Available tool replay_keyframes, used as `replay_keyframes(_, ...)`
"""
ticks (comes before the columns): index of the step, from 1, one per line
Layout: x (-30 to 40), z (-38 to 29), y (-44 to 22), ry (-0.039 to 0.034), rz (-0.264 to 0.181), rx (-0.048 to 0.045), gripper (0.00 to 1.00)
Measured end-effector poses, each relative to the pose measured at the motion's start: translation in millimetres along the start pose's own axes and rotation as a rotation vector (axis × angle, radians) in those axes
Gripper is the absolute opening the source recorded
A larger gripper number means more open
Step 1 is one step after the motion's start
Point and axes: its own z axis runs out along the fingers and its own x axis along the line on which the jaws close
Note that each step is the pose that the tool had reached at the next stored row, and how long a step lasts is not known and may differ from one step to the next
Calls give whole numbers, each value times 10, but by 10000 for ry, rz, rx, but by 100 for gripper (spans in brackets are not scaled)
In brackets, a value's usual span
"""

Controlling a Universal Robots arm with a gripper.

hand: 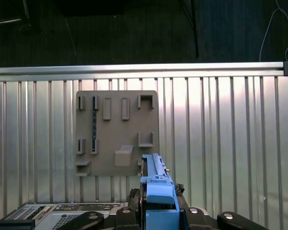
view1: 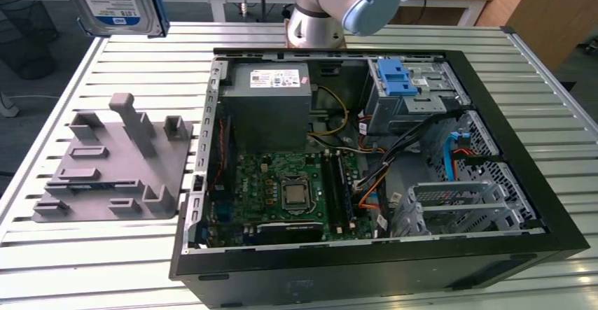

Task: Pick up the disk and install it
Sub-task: 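Pick up the disk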

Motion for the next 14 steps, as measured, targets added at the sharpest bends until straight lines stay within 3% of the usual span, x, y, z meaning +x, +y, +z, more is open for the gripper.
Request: replay_keyframes(14,-2,0,-49,0,0,0,36)
